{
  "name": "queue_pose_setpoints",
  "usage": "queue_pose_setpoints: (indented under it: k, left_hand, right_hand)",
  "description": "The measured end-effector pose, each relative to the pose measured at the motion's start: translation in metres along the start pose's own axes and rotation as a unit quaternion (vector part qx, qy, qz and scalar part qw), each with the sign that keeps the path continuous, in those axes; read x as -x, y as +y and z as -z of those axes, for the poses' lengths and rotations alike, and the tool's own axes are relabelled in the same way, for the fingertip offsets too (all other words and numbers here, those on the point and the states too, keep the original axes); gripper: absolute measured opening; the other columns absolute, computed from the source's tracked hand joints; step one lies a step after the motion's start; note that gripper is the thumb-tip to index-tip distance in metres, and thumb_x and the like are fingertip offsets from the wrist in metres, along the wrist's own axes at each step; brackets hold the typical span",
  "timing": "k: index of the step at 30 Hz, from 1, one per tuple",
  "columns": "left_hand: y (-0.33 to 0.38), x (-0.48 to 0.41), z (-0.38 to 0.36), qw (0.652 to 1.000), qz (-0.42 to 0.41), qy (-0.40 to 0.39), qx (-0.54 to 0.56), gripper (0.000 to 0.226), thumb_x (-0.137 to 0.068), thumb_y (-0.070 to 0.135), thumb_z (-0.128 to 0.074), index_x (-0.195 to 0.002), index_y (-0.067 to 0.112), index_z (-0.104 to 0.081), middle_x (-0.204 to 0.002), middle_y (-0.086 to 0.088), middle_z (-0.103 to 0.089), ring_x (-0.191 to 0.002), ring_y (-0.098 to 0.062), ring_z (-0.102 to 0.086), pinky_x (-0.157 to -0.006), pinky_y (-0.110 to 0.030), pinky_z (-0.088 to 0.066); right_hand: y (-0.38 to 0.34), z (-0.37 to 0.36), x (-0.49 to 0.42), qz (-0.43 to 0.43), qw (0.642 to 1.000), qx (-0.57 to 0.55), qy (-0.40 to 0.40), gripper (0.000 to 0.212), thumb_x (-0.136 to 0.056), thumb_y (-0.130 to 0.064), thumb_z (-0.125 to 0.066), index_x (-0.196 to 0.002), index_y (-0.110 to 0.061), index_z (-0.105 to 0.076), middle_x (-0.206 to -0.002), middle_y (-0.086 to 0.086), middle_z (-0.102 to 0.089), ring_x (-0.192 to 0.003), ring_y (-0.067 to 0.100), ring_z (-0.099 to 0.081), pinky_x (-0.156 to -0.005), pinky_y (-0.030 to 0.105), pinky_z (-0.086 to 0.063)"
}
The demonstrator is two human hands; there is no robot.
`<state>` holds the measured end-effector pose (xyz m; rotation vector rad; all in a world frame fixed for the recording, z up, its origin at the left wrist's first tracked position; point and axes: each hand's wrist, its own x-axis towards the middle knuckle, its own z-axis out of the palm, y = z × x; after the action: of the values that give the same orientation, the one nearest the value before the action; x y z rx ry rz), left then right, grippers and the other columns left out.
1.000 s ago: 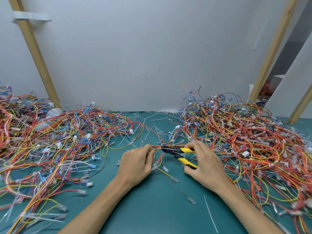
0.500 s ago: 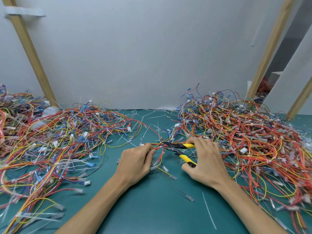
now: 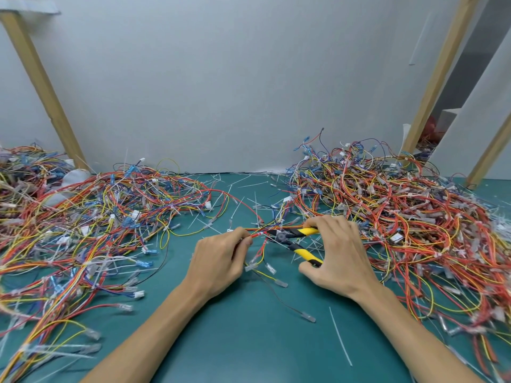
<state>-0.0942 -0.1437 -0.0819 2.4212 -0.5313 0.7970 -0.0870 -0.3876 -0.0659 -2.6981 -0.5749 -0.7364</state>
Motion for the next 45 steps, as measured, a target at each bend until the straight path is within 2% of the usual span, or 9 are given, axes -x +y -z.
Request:
queue_pose_setpoints:
  k: [13,19,25,28,33,38,40,42,45]
  left_hand:
    - [-0.001,0.0,-0.001,0.999,-0.015,0.014,0.027,0.02,-0.094,0.03,-0.05,-0.089,0.019,-0.067,-0.069,0.007,-0.068,-0.059,-0.018,-0.059,-0.053,-0.036,-0.048]
    - [0.001,0.001,-0.003,0.998,-0.029,0.043,0.037,0.012,-0.092,0.021,-0.058,-0.09,0.017,-0.069,-0.071,0.009,-0.067,-0.057,-0.013,-0.055,-0.052,-0.033,-0.047]
    - [0.001,0.001,-0.004,0.997,-0.048,0.062,0.019,0.007,-0.091,0.019,-0.061,-0.089,0.019,-0.068,-0.067,0.011,-0.061,-0.062,-0.011,-0.052,-0.051,-0.024,-0.041]
    - [0.001,0.0,-0.004,0.996,-0.059,0.062,0.004,0.008,-0.091,0.02,-0.061,-0.089,0.019,-0.069,-0.069,0.011,-0.063,-0.061,-0.011,-0.054,-0.05,-0.028,-0.044]
    - [0.001,0.001,-0.004,0.995,-0.081,0.059,-0.012,0.01,-0.091,0.019,-0.06,-0.09,0.015,-0.069,-0.078,0.008,-0.069,-0.066,-0.016,-0.064,-0.051,-0.031,-0.049]
    - [0.001,0.0,-0.004,0.992,-0.109,0.052,-0.04,0.021,-0.095,0.024,-0.052,-0.088,0.013,-0.069,-0.077,0.004,-0.069,-0.065,-0.021,-0.065,-0.05,-0.034,-0.049]
    - [0.002,0.001,-0.005,0.99,-0.122,0.053,-0.046,0.023,-0.096,0.024,-0.051,-0.087,0.013,-0.069,-0.076,0.003,-0.068,-0.064,-0.021,-0.065,-0.05,-0.033,-0.048]
    - [0.003,0.001,-0.005,0.99,-0.123,0.058,-0.031,0.022,-0.096,0.024,-0.052,-0.087,0.012,-0.069,-0.077,0.004,-0.069,-0.064,-0.02,-0.064,-0.051,-0.033,-0.049]
    - [0.002,0.001,-0.004,0.991,-0.116,0.065,-0.014,0.021,-0.095,0.023,-0.053,-0.088,0.012,-0.069,-0.078,0.005,-0.069,-0.064,-0.018,-0.063,-0.05,-0.032,-0.048]
  right_hand:
    - [-0.007,0.001,-0.001,0.023,0.999,-0.03,0.032,0.052,-0.057,-0.041,-0.065,-0.105,-0.023,-0.056,-0.103,-0.014,-0.052,-0.094,0.016,-0.046,-0.082,0.029,-0.029]
    - [-0.012,-0.003,0.002,-0.007,0.995,-0.094,-0.022,0.049,-0.063,-0.046,-0.06,-0.107,-0.025,-0.058,-0.095,-0.015,-0.055,-0.091,0.014,-0.049,-0.084,0.031,-0.039]
    - [-0.013,-0.009,0.003,-0.037,0.994,-0.063,-0.075,0.035,-0.072,-0.054,-0.053,-0.095,-0.028,-0.054,-0.079,-0.011,-0.054,-0.081,0.017,-0.05,-0.078,0.033,-0.042]
    - [-0.012,-0.01,0.004,-0.044,0.995,-0.042,-0.079,0.037,-0.071,-0.057,-0.053,-0.095,-0.03,-0.056,-0.078,-0.011,-0.054,-0.08,0.016,-0.051,-0.075,0.032,-0.041]
    - [-0.015,-0.012,0.004,-0.026,0.996,-0.011,-0.086,0.042,-0.076,-0.053,-0.048,-0.11,-0.029,-0.059,-0.085,-0.01,-0.056,-0.087,0.018,-0.053,-0.075,0.031,-0.035]
    - [-0.016,-0.015,0.005,-0.033,0.993,0.005,-0.116,0.046,-0.089,-0.044,-0.048,-0.132,-0.027,-0.049,-0.111,-0.006,-0.058,-0.105,0.019,-0.051,-0.091,0.033,-0.037]
    - [-0.019,-0.015,0.007,-0.039,0.993,0.008,-0.115,0.037,-0.091,-0.042,-0.046,-0.123,-0.024,-0.051,-0.107,-0.005,-0.057,-0.1,0.021,-0.052,-0.085,0.034,-0.039]
    - [-0.023,-0.016,0.008,-0.038,0.995,0.015,-0.094,0.023,-0.091,-0.041,-0.046,-0.103,-0.023,-0.051,-0.091,-0.006,-0.053,-0.087,0.021,-0.052,-0.071,0.034,-0.034]
    - [-0.028,-0.017,0.008,-0.046,0.996,0.025,-0.078,0.023,-0.091,-0.047,-0.048,-0.089,-0.025,-0.043,-0.083,-0.006,-0.053,-0.08,0.021,-0.055,-0.063,0.033,-0.031]
